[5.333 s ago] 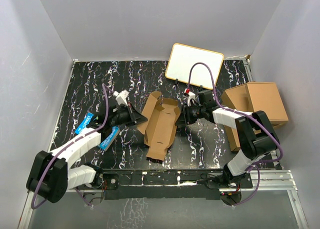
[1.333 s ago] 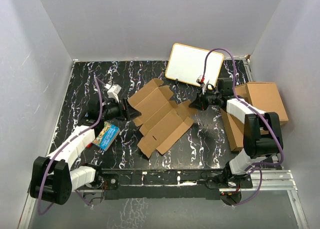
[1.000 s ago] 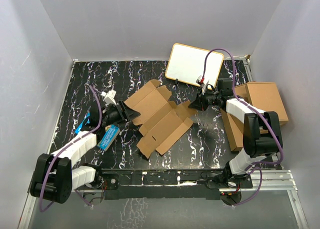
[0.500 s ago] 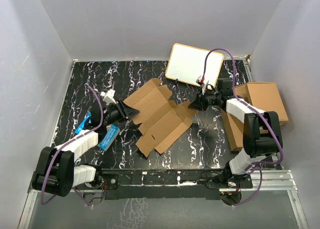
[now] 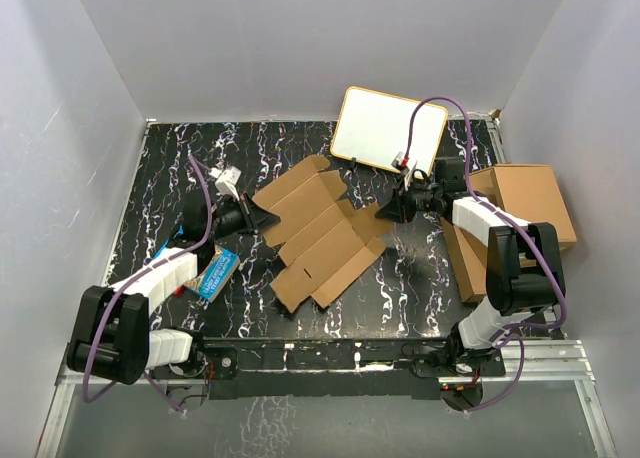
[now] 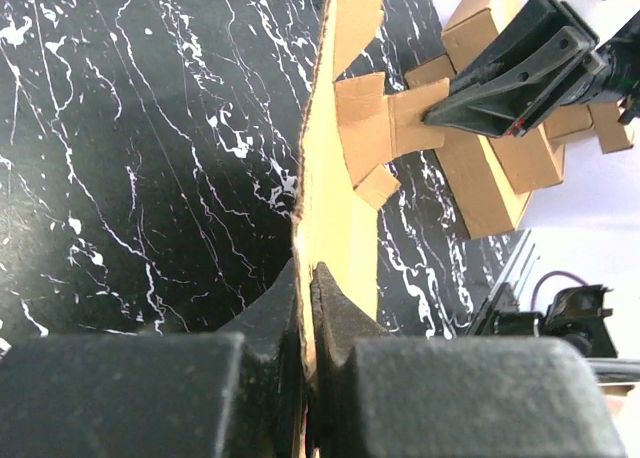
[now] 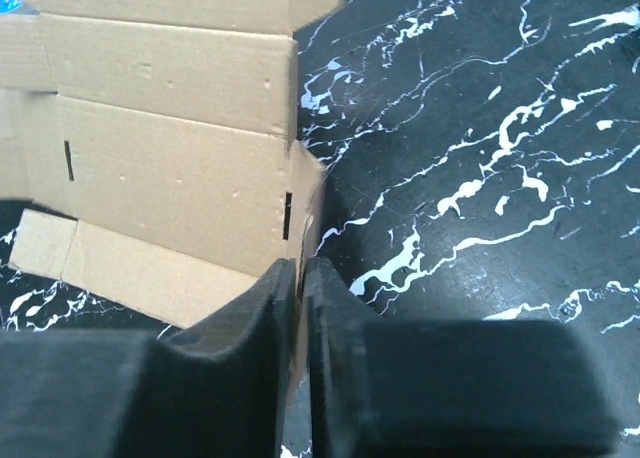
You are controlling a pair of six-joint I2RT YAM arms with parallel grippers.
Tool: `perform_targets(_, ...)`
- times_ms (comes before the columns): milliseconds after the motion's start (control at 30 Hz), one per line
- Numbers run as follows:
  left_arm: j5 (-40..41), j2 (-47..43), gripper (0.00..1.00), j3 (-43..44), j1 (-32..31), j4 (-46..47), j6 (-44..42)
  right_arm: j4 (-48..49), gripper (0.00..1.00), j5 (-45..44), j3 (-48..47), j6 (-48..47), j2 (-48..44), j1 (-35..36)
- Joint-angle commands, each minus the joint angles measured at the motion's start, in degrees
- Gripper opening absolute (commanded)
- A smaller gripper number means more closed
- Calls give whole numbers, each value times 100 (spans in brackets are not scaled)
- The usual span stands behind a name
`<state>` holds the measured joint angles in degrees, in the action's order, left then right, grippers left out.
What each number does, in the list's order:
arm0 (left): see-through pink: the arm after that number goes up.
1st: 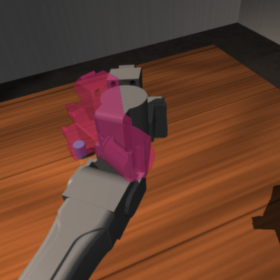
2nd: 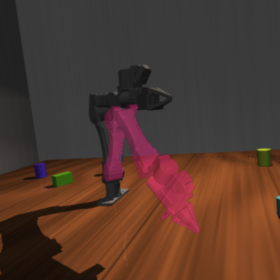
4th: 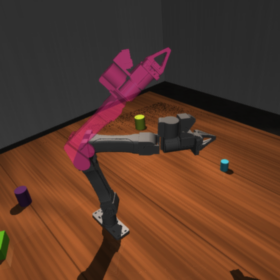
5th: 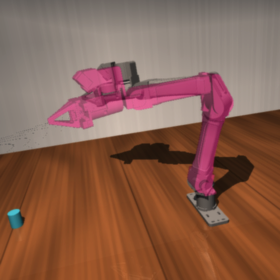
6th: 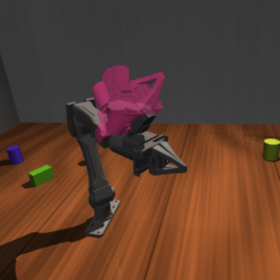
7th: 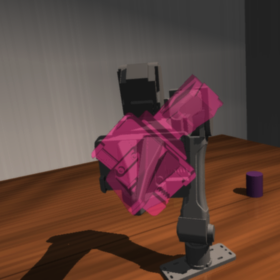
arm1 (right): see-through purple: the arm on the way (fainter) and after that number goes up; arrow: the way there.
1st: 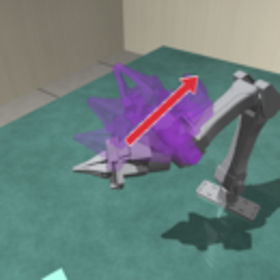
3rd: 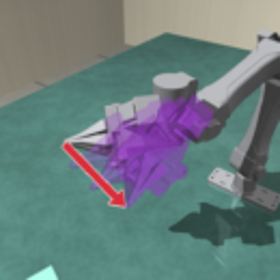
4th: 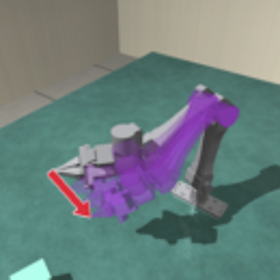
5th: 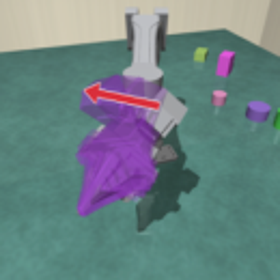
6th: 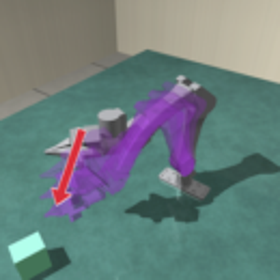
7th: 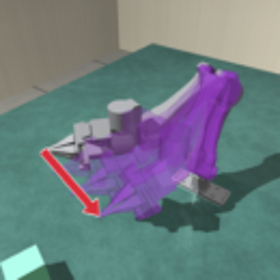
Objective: Fold the paper box
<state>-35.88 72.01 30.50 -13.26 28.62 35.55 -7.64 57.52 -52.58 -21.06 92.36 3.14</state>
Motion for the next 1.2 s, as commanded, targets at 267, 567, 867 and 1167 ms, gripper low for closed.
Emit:
perform_targets(267,-392,-795,0,1424,-10,-2163,-3039,-709,55,1244,-274,-1033,-400,-146)
perform_targets(567,-863,-1448,0,1326,-17,-2167,-4009,-489,62,2144,249,-1316,-956,-191)
perform_targets(867,-787,-1568,0,842,-16,-2114,-4758,-414,62,2031,487,-1502,-978,-188)
perform_targets(1167,-812,-1584,0,308,-13,-1397,-4775,-1101,62,2084,433,-2495,-792,-180)
